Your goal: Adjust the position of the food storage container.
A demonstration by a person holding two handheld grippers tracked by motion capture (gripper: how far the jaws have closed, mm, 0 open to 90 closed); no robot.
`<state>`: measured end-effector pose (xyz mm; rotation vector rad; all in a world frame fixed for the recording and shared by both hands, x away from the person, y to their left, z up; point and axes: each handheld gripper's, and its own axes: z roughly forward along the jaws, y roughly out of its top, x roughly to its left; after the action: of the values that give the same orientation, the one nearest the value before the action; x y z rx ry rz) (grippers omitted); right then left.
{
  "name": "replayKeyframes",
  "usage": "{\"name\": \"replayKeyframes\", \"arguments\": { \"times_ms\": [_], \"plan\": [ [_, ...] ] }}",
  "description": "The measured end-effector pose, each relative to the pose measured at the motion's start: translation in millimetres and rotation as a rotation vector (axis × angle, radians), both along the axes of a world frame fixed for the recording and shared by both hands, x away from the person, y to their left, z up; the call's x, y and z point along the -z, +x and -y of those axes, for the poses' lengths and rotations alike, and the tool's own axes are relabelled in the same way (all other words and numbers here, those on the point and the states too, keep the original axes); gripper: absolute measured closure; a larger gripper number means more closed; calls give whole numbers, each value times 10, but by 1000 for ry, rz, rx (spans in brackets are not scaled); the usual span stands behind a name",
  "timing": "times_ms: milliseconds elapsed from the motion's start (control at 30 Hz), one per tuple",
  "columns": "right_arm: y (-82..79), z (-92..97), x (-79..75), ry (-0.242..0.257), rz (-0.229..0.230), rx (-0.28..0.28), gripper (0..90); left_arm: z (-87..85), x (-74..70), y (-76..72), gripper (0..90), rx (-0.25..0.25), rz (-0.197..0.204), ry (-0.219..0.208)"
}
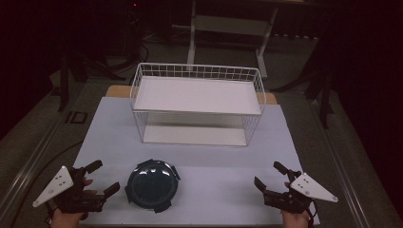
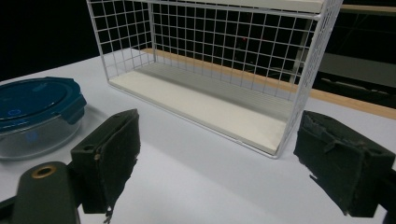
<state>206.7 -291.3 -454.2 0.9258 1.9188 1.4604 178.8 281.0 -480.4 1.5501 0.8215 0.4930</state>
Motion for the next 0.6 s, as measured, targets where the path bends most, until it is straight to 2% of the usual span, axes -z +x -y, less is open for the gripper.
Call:
{"name": "replayKeyframes", "arguments": {
  "times_ms": [133,233,300,500,600],
  "plan": [
    [-4,-3,-4,1,1,-3,138,3,-1,-1,9,3,-1,-1],
    [-12,-2,-12,3,4,0,138,33,-41,-12,9,13,-5,-33],
    [-11,-1,-11,4,4,4,138,42,-56,-19,9,16,1,-32],
    [-12,-6,-12,10,-1,1,138,57,-214,4,9,68,9,-13],
    [-14,-10,-15,10,0,1,138,27,-316,0,9,77,5,16]
  ]
}}
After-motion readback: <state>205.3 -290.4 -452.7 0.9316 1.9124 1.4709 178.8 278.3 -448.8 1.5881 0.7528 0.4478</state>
